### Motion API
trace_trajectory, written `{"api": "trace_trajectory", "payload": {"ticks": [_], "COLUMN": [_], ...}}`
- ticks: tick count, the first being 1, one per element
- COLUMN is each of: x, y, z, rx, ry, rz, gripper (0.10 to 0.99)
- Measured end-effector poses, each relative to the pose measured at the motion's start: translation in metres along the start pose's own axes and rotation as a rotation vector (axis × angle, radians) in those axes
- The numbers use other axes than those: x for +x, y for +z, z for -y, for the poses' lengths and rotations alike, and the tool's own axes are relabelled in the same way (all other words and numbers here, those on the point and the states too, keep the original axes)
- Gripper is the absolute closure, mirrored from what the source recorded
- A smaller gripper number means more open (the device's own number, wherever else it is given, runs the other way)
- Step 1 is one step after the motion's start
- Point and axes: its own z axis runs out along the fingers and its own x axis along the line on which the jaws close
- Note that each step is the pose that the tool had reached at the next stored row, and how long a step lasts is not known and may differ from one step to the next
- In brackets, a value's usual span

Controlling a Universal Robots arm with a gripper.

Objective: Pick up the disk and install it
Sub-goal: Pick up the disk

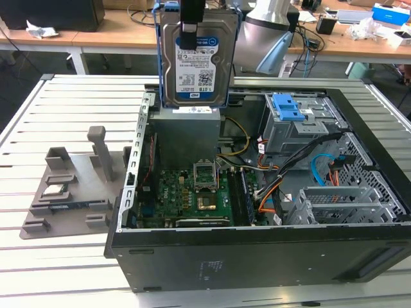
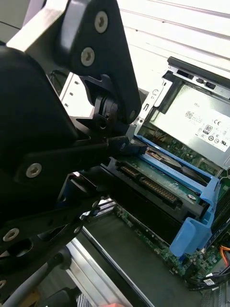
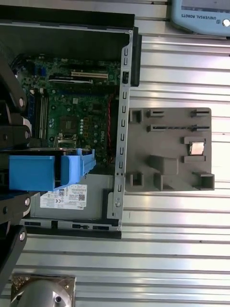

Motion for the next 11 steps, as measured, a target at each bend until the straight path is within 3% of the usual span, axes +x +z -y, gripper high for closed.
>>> {"api": "trace_trajectory", "payload": {"ticks": [11], "x": [0.0151], "y": [0.0007], "z": [-0.0006], "rx": [0.0], "ry": [0.0], "rz": [0.0], "gripper": [0.722]}}
